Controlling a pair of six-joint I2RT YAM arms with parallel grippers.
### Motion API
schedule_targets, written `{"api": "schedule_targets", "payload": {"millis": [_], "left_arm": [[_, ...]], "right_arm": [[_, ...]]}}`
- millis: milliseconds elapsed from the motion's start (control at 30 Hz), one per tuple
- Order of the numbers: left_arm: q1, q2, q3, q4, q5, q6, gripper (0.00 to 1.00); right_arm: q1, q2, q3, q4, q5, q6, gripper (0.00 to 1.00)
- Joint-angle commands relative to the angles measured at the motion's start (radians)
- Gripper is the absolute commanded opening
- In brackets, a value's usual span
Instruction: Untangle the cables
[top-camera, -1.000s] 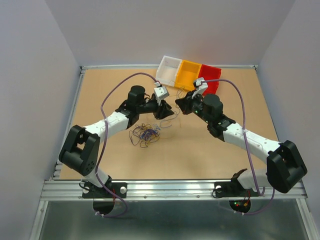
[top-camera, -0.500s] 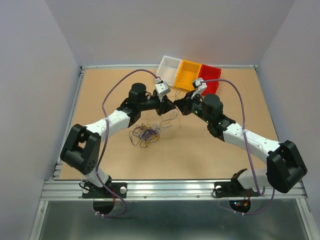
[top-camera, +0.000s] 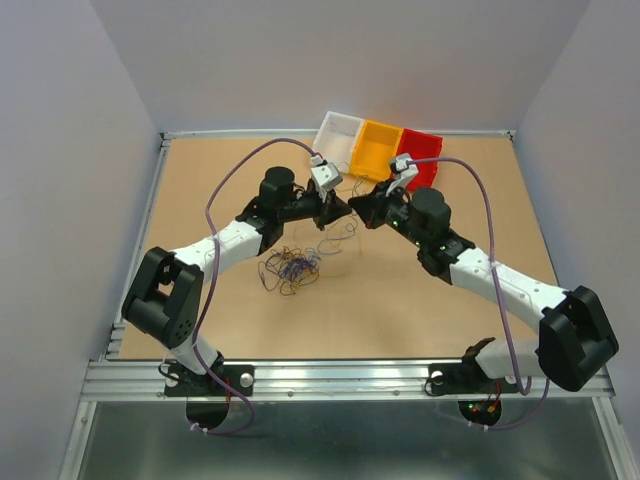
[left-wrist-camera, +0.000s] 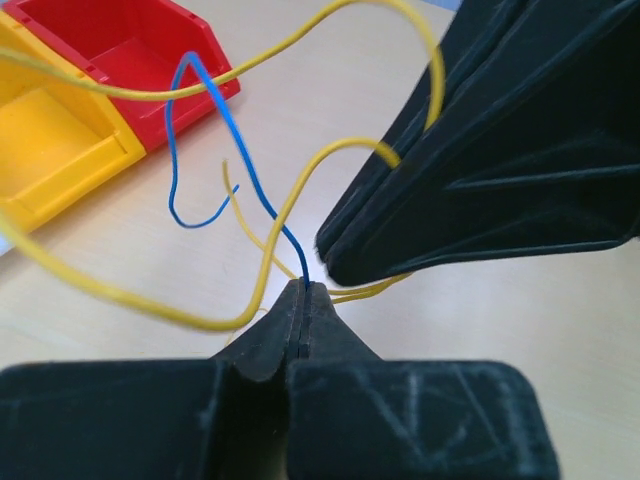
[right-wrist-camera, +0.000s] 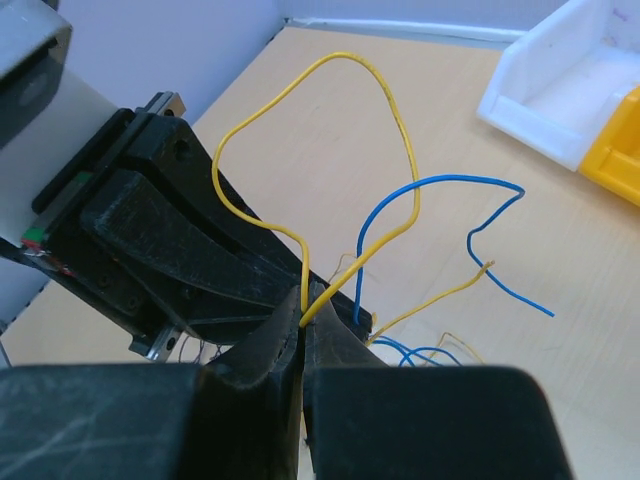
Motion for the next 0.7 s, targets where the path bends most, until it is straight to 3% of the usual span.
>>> {"api": "schedule_targets", "payload": {"millis": [0,333,467,667], "left_arm": [[0.0,-0.027,0.016,0.061,-0.08,0.0,0.0],[0.096,-0.058,-0.004,0.072,-0.128,-0.058,0.0],[0.222,-0.095,-0.015,0.072,-0.148,-0.138,0.0],[0.333,-0.106,-0.021,0.026,-0.243,-0.19,0.0]], "right_arm": [[-0.003,-0.08,0.016,0.044,0.086,0.008,0.01],[-0.003,-0.218,-0.056,-0.065,0.279,-0.005,0.01],[-0.003,-0.255,-0.079,-0.125,0.49,-0.012,0.01],[-0.003,-0.288,-0.105,-0.149,0.636,0.002,0.0]]}}
